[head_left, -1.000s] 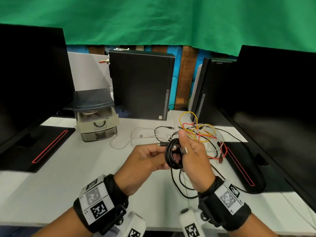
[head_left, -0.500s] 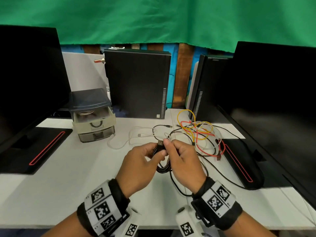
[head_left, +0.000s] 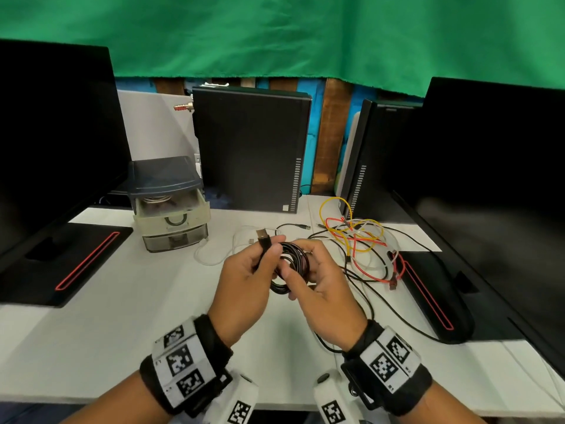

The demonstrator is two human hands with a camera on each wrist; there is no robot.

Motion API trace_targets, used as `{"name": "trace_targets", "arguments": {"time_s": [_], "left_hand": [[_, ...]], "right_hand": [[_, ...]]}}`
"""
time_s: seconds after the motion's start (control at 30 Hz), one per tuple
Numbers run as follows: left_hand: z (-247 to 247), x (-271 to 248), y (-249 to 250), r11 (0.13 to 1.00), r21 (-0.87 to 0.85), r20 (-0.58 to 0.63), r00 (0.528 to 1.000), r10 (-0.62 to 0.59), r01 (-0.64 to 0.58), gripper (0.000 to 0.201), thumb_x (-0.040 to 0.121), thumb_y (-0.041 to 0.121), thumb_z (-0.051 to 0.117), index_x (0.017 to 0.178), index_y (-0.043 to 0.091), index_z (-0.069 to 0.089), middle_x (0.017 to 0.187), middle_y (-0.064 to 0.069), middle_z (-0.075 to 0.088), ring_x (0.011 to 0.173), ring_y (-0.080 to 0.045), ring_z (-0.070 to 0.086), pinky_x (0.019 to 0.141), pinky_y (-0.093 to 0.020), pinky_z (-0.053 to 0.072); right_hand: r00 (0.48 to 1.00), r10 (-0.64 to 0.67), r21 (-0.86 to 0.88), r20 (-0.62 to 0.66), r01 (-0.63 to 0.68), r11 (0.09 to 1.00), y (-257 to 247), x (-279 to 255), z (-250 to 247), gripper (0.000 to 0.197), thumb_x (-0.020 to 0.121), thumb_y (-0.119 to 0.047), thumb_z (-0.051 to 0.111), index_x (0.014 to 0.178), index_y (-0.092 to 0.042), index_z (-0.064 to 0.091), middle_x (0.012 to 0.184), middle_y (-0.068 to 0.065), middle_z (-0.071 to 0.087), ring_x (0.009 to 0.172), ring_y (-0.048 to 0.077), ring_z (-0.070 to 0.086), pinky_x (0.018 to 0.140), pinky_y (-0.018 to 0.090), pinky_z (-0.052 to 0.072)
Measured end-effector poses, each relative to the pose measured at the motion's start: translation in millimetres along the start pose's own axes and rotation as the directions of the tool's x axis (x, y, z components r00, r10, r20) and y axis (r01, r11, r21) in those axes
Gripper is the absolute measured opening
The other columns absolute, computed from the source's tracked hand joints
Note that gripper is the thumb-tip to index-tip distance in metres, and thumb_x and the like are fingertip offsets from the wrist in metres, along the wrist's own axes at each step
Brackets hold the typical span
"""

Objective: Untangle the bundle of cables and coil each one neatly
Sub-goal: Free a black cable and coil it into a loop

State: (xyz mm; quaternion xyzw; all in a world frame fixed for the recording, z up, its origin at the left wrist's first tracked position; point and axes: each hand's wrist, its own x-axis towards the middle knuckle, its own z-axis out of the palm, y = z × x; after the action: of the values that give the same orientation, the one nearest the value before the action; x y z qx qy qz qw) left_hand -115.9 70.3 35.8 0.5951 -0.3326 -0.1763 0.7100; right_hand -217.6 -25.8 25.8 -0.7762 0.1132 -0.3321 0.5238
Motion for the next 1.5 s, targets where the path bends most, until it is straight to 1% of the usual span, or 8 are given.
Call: {"name": "trace_targets", "arguments": {"time_s": [0.17,0.4,0.63,0.77,0.93,1.07,1.27,1.5], "left_hand": [[0,2,5,0.949,-0.234,0.114,0.975,-0.19,0.212,0.03,0.102,0.028,0.048,0.114,0.015,0.072,0.071,0.005,0.068,0.085,-0.02,0.065,0.091,-0.037,0.053],[-21,16,-5,0.902,0.406,0.449,0.892,-0.055,-0.149,0.031,0.105,0.019,0.041,0.13,0.034,0.051,0.104,0.019,0.066,0.1,-0.003,0.061,0.094,-0.028,0.048],[-29,17,-6,0.85,0.523,0.532,0.805,-0.264,-0.067,0.047,0.094,-0.002,0.044,0.127,0.031,0.04,0.098,0.002,0.055,0.081,-0.001,0.051,0.072,-0.015,0.042],[-32,19,-3,0.842,0.538,0.548,0.777,-0.309,-0.045,0.057,0.09,-0.005,0.041,0.132,0.034,0.039,0.111,0.009,0.056,0.098,0.0,0.054,0.085,-0.017,0.045],[-36,25,5,0.899,0.419,0.408,0.858,-0.314,0.129,0.049,0.095,0.001,0.053,0.133,0.03,0.044,0.095,0.005,0.064,0.078,-0.003,0.06,0.072,-0.021,0.049],[-38,27,6,0.894,0.341,0.293,0.871,-0.396,0.291,0.018,0.096,0.015,0.061,0.113,0.018,0.057,0.085,-0.003,0.069,0.073,-0.015,0.067,0.07,-0.028,0.053],[-26,20,3,0.937,0.27,0.359,0.879,-0.313,0.223,0.033,0.093,-0.002,0.057,0.119,0.018,0.061,0.094,0.004,0.068,0.08,-0.007,0.058,0.074,-0.017,0.046],[-22,13,-1,0.965,0.229,0.403,0.889,-0.215,0.13,0.033,0.102,0.027,0.043,0.112,0.017,0.073,0.082,-0.003,0.06,0.066,-0.009,0.043,0.066,-0.022,0.037]], "right_hand": [[0.998,-0.012,-0.069,0.054,0.016,0.997,-1,0,1,0.032,0.097,-0.015,0.06,0.119,-0.038,0.054,0.101,-0.01,0.069,0.093,0.019,0.067,0.079,0.044,0.057],[0.997,0.082,0.055,0.0,-0.081,0.995,0,8,-9,0.036,0.096,-0.009,0.062,0.114,-0.039,0.056,0.082,0.013,0.064,0.07,0.018,0.061,0.059,0.026,0.05],[0.993,0.075,-0.073,0.093,-0.068,0.995,11,4,6,0.03,0.092,-0.029,0.063,0.117,-0.046,0.058,0.087,0.008,0.064,0.076,0.033,0.064,0.064,0.044,0.055],[0.995,0.028,-0.078,0.093,-0.021,0.997,5,12,8,0.018,0.092,-0.031,0.066,0.106,-0.041,0.069,0.08,0.011,0.066,0.075,0.034,0.066,0.07,0.049,0.055],[0.998,0.059,0.017,-0.025,-0.058,0.998,5,23,5,0.012,0.091,-0.008,0.069,0.095,-0.019,0.072,0.061,0.003,0.062,0.055,0.013,0.058,0.054,0.022,0.045],[0.987,0.139,0.127,-0.081,-0.128,0.984,6,23,-1,0.007,0.089,-0.005,0.07,0.09,-0.013,0.069,0.062,0.014,0.061,0.046,0.013,0.05,0.046,0.018,0.038],[0.984,0.167,0.193,-0.068,-0.151,0.969,6,8,-4,0.011,0.086,0.002,0.071,0.087,-0.009,0.074,0.073,0.022,0.069,0.046,0.017,0.054,0.042,0.016,0.039],[0.989,0.133,0.09,-0.066,-0.127,0.988,10,4,-5,0.018,0.084,-0.006,0.076,0.087,-0.024,0.079,0.07,0.01,0.071,0.058,0.012,0.057,0.052,0.017,0.045]]}}
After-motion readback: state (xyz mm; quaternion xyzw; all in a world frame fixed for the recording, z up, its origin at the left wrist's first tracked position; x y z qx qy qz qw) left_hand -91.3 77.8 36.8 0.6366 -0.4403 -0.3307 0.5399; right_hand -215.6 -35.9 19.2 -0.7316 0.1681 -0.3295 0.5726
